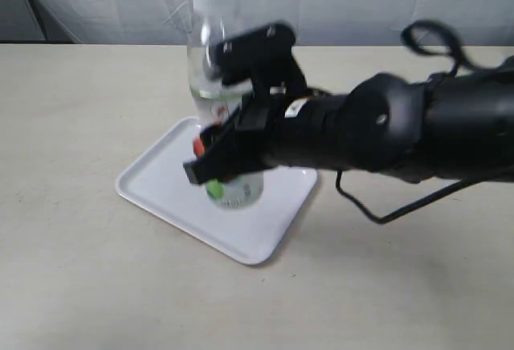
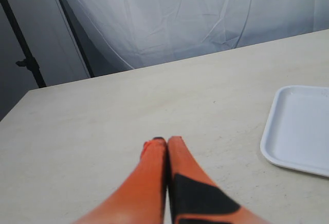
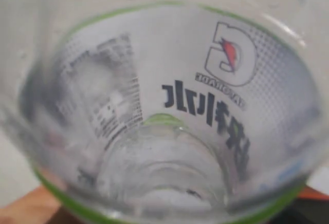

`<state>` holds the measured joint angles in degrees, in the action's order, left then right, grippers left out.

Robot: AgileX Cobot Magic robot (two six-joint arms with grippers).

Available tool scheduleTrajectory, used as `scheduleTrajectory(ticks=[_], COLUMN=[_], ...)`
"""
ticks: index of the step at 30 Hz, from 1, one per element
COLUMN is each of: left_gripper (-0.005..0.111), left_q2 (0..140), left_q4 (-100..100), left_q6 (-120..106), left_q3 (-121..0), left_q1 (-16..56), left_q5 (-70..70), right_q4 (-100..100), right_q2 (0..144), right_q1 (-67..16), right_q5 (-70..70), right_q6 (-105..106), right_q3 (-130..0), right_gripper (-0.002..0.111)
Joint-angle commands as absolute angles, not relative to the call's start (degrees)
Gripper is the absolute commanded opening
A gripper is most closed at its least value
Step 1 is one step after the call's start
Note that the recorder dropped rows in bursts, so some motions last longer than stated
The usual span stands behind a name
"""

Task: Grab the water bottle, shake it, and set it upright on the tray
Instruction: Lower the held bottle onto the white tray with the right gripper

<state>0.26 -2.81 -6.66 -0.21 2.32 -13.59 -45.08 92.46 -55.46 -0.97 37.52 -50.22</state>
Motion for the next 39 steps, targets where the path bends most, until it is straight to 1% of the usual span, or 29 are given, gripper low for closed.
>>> scheduleTrajectory(ticks=[1, 2, 4, 6, 7, 8, 9, 11, 12, 13, 14, 16, 17, 19, 21, 22, 23, 24, 26, 28, 30, 31, 33, 35, 37, 39], left_gripper=[0.0, 0.0, 0.0, 0.0, 0.0, 0.0, 0.0, 0.0, 0.0, 0.0, 0.0, 0.0, 0.0, 0.0, 0.0, 0.0, 0.0, 0.0, 0.0, 0.0, 0.0, 0.0, 0.0, 0.0, 0.0, 0.0], left_q2=[0.0, 0.0, 0.0, 0.0, 0.0, 0.0, 0.0, 0.0, 0.0, 0.0, 0.0, 0.0, 0.0, 0.0, 0.0, 0.0, 0.0, 0.0, 0.0, 0.0, 0.0, 0.0, 0.0, 0.0, 0.0, 0.0], left_q4=[-2.53, -2.53, -2.53, -2.53, -2.53, -2.53, -2.53, -2.53, -2.53, -2.53, -2.53, -2.53, -2.53, -2.53, -2.53, -2.53, -2.53, -2.53, -2.53, -2.53, -2.53, -2.53, -2.53, -2.53, -2.53, -2.53], left_q6=[-6.48, -6.48, -6.48, -6.48, -6.48, -6.48, -6.48, -6.48, -6.48, -6.48, -6.48, -6.48, -6.48, -6.48, -6.48, -6.48, -6.48, -6.48, -6.48, -6.48, -6.48, -6.48, -6.48, -6.48, -6.48, -6.59], left_q3=[0.0, 0.0, 0.0, 0.0, 0.0, 0.0, 0.0, 0.0, 0.0, 0.0, 0.0, 0.0, 0.0, 0.0, 0.0, 0.0, 0.0, 0.0, 0.0, 0.0, 0.0, 0.0, 0.0, 0.0, 0.0, 0.0], left_q1=[2.34, 2.34, 2.34, 2.34, 2.34, 2.34, 2.34, 2.34, 2.34, 2.34, 2.34, 2.34, 2.34, 2.34, 2.34, 2.34, 2.34, 2.34, 2.34, 2.34, 2.34, 2.34, 2.34, 2.34, 2.34, 2.34], left_q5=[-13.68, -13.68, -13.68, -13.68, -13.68, -13.68, -13.68, -13.68, -13.68, -13.68, -13.68, -13.68, -13.68, -13.68, -13.68, -13.68, -13.68, -13.68, -13.68, -13.68, -13.68, -13.68, -13.68, -13.68, -13.68, -13.68], right_q4=[-43.42, -40.4, -41.86, -55.2, -58.5, -59.63, -56.9, -43.24, -34.66, -31.77, -32.71, -43.45, -46.5, -41.26, -26.83, -21.25, -19.02, -20.91, -29.6, -29.53, -19.71, -14.14, -13.47, -22.7, -17.71, -17.87], right_q2=[91.77, 90.98, 89.82, 89.35, 89.25, 89.25, 89.4, 89.52, 89.2, 88.82, 88.24, 87.73, 87.73, 87.73, 87.73, 87.4, 87.19, 87.17, 87.78, 88.59, 88.84, 88.73, 88.73, 89.31, 89.57, 89.8], right_q1=[-56.86, -57.04, -55.2, -51.55, -50.24, -49.65, -49.82, -51.58, -52.6, -52.59, -51.17, -47.86, -47.35, -48.68, -51.62, -52.21, -51.41, -49.39, -46.34, -46.89, -49.54, -50.27, -48.28, -45.37, -47.19, -47.35], right_q5=[-1.19, -1.49, -8.97, -17.01, -18.23, -16.64, -11.92, -0.34, 2.42, 0.94, -4.21, -13.26, -13.62, -6.76, 3.32, 4.3, 1.91, -2.6, -7.6, -5.18, 1.26, 2.24, -1.24, -4.21, -3.3, -9.65], right_q6=[39.94, 41.14, 41.14, 41.25, 41.25, 41.25, 41.41, 41.97, 41.98, 39.54, 35.07, 28.37, 27.96, 28.32, 30.13, 29.75, 26.44, 21.26, 15.35, 16.4, 18.99, 19.65, 15.35, 8.99, 15.38, 15.12], right_q3=[-52.08, -52.3, -51.8, -51.75, -51.99, -52.33, -52.88, -54.49, -54.63, -54.16, -53.19, -52.21, -52.39, -53.98, -55.91, -55.92, -55.52, -54.84, -54.32, -55.0, -55.88, -55.69, -54.95, -54.9, -55.0, -53.75], right_gripper=[-0.001, -0.001, -0.001, -0.001, -0.001, -0.001, -0.001, -0.001, -0.001, -0.001, -0.001, -0.001, -0.001, -0.001, -0.001, -0.001, -0.001, -0.001, -0.001, -0.001, -0.001, -0.001, -0.001, -0.001, -0.001, -0.001])
